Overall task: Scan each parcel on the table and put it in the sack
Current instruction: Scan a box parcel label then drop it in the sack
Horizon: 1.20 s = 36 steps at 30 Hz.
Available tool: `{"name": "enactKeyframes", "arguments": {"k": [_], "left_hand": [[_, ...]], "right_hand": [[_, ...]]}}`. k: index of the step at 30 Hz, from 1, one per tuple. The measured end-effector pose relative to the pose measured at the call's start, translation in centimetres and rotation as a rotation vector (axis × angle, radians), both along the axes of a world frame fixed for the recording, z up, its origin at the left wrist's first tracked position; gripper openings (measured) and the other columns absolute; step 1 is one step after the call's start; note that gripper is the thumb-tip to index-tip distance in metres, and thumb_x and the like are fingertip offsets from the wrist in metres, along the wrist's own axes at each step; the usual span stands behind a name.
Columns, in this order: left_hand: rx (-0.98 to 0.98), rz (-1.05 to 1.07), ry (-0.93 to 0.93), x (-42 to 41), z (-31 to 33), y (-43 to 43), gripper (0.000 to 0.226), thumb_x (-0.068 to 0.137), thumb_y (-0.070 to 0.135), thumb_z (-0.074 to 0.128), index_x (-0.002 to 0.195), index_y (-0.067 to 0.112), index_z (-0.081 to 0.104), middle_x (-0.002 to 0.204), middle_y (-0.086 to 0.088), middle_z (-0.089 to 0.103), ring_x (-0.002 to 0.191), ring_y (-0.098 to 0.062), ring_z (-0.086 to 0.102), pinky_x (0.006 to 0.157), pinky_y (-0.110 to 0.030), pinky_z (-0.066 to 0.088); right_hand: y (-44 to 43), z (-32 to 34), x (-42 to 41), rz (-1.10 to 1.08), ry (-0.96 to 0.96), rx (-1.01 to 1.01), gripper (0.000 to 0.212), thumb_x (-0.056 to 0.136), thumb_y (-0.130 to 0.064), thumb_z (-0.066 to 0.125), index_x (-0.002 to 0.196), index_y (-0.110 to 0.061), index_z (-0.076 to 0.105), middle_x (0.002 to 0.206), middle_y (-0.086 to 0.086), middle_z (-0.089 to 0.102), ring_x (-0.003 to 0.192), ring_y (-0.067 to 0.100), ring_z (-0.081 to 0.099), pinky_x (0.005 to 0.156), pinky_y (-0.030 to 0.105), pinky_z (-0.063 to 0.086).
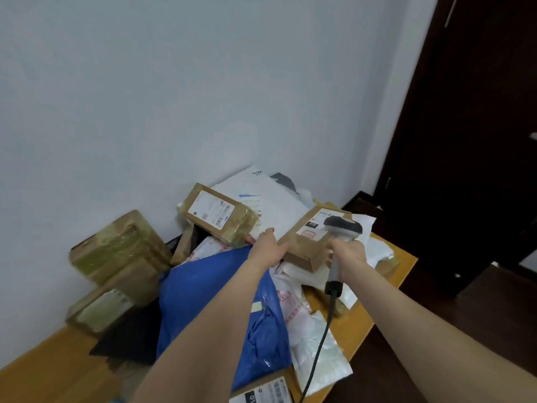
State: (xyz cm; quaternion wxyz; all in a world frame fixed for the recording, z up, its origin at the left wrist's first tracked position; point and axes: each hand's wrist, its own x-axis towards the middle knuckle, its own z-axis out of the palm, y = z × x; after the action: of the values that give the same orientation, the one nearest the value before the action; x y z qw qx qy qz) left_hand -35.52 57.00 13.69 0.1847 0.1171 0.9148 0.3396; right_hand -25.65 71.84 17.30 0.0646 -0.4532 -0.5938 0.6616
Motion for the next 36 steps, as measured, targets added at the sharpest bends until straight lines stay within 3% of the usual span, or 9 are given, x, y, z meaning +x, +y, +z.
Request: {"name": "enactKeyframes", "arguments": {"k": [3, 8, 12, 15, 20, 25, 29, 33, 36], "left_hand": [[-0.035, -0.010, -0.051, -2.3, -1.0, 1.9, 0.082, 0.088, 0.046, 0.058, 0.150, 0.008, 0.020, 0.148, -0.016, 0.033, 0.127, -0.031, 0.046, 0.099, -0.040, 0.046], [-0.033, 0.008, -0.205, -3.6, -2.1, 3.8, 0.079, 0.090, 0.054, 0.052, 0.144, 0.001, 0.031, 0.141, -0.017, 0.043, 0.117, -0.033, 0.052, 0.077, -0.039, 0.056], [0.105, 0.165, -0.349, -3.1, -1.4, 3.6, 0.057, 0.093, 0.045, 0.054, 0.133, 0.004, 0.050, 0.128, -0.015, 0.054, 0.100, -0.032, 0.055, 0.083, -0.041, 0.054], [0.281, 0.260, -0.329, -2.1, -0.5, 3.1, 0.034, 0.095, 0.032, 0.056, 0.125, 0.015, 0.057, 0.122, -0.012, 0.056, 0.098, -0.030, 0.056, 0.065, -0.036, 0.053], [0.507, 0.391, -0.421, 0.1, 2.4, 0.6, 0.029, 0.093, 0.014, 0.060, 0.121, 0.010, 0.054, 0.116, -0.012, 0.061, 0.099, -0.023, 0.060, 0.079, -0.038, 0.056], [0.493, 0.306, -0.398, 3.6, 5.2, -3.3, 0.046, 0.084, -0.004, 0.056, 0.116, 0.028, 0.053, 0.117, -0.015, 0.063, 0.103, -0.025, 0.063, 0.089, -0.038, 0.053], [0.496, 0.398, -0.404, 6.4, 6.3, -7.4, 0.032, 0.090, 0.023, 0.064, 0.121, 0.031, 0.060, 0.115, 0.000, 0.068, 0.106, -0.023, 0.065, 0.096, -0.044, 0.051], [0.536, 0.527, -0.353, 9.2, 6.0, -11.1, 0.028, 0.090, 0.021, 0.067, 0.117, 0.020, 0.064, 0.102, 0.001, 0.073, 0.091, -0.018, 0.070, 0.078, -0.033, 0.057], [0.652, 0.662, -0.347, 11.2, 4.8, -12.9, 0.026, 0.088, 0.009, 0.067, 0.113, 0.013, 0.060, 0.098, -0.007, 0.074, 0.087, -0.023, 0.071, 0.070, -0.036, 0.058]], "right_hand": [[0.9, -0.8, -1.6, -0.032, -0.004, -0.054, 0.021, 0.080, -0.004, 0.067, 0.098, -0.003, 0.055, 0.096, 0.019, 0.063, 0.092, 0.037, 0.063, 0.087, 0.049, 0.055], [2.2, -1.6, -2.9, -0.041, 0.024, -0.166, 0.019, 0.082, -0.006, 0.069, 0.087, -0.013, 0.053, 0.096, 0.013, 0.065, 0.093, 0.032, 0.063, 0.088, 0.046, 0.054], [3.2, -1.6, -2.7, -0.017, 0.014, -0.142, 0.017, 0.081, -0.005, 0.069, 0.090, -0.012, 0.056, 0.103, 0.016, 0.067, 0.099, 0.036, 0.064, 0.093, 0.050, 0.053], [3.9, -0.9, -2.1, 0.012, 0.036, -0.172, 0.027, 0.080, -0.002, 0.068, 0.105, -0.005, 0.059, 0.101, 0.018, 0.067, 0.096, 0.038, 0.065, 0.088, 0.050, 0.055], [3.6, 0.9, -0.9, 0.063, 0.130, -0.247, 0.020, 0.080, 0.003, 0.065, 0.097, -0.004, 0.059, 0.087, 0.013, 0.068, 0.072, 0.031, 0.064, 0.057, 0.032, 0.052], [1.3, 2.0, -0.1, 0.124, 0.188, -0.257, 0.016, 0.082, -0.001, 0.067, 0.095, -0.007, 0.060, 0.082, 0.009, 0.070, 0.074, 0.028, 0.066, 0.060, 0.030, 0.050], [-1.9, 1.8, 0.4, 0.252, 0.166, -0.184, 0.012, 0.078, -0.002, 0.069, 0.088, -0.004, 0.062, 0.083, 0.016, 0.071, 0.072, 0.029, 0.067, 0.073, 0.041, 0.057], [-4.8, 1.6, 1.5, 0.378, 0.149, -0.200, 0.021, 0.076, -0.001, 0.070, 0.095, 0.004, 0.064, 0.088, 0.023, 0.071, 0.082, 0.039, 0.069, 0.082, 0.053, 0.057], [-7.0, 1.6, 2.5, 0.430, 0.187, -0.155, 0.019, 0.076, -0.005, 0.074, 0.091, -0.001, 0.064, 0.083, 0.018, 0.070, 0.070, 0.028, 0.065, 0.070, 0.042, 0.057]]}}
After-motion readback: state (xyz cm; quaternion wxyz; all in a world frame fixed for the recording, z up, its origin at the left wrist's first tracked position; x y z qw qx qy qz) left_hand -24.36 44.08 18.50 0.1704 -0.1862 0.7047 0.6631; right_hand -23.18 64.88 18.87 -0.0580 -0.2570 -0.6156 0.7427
